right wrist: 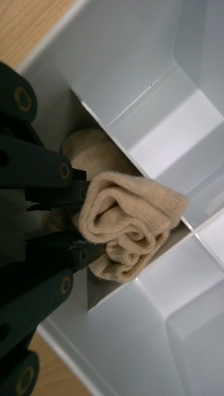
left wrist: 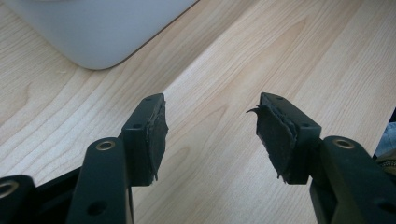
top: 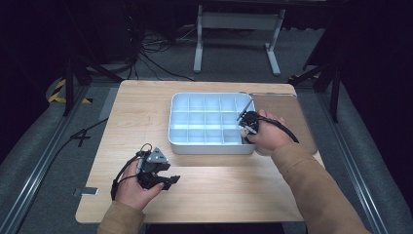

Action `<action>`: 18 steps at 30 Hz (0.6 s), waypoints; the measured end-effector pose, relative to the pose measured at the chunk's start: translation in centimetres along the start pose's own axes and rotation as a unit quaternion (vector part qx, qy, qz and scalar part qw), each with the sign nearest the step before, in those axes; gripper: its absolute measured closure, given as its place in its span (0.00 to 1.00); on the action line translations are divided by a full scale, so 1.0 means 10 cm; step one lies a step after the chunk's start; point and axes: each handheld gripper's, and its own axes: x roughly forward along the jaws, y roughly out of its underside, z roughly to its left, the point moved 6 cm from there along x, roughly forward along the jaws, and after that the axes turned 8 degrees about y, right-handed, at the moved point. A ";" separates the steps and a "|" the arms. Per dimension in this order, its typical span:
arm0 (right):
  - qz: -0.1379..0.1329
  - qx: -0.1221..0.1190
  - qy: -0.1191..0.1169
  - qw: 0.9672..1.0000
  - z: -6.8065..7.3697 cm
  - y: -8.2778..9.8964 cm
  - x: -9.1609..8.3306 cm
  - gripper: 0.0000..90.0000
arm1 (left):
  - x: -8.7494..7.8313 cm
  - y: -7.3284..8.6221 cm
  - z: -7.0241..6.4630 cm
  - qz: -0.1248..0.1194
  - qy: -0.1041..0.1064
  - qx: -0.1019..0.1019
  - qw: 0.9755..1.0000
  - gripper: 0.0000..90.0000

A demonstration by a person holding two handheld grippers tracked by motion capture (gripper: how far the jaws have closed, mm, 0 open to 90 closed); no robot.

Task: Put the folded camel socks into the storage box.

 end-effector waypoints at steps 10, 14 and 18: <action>0.038 0.015 -0.003 0.999 0.00 -0.05 0.14 0.85 | -0.01 0.03 0.01 0.002 -0.002 0.000 1.000 0.48; 0.035 0.022 -0.005 0.999 0.00 -0.04 0.14 0.84 | -0.02 0.03 0.02 0.001 0.000 0.001 1.000 0.48; 0.029 0.018 -0.006 0.999 0.00 -0.03 0.13 0.81 | -0.02 0.02 0.02 0.003 0.000 -0.001 1.000 0.48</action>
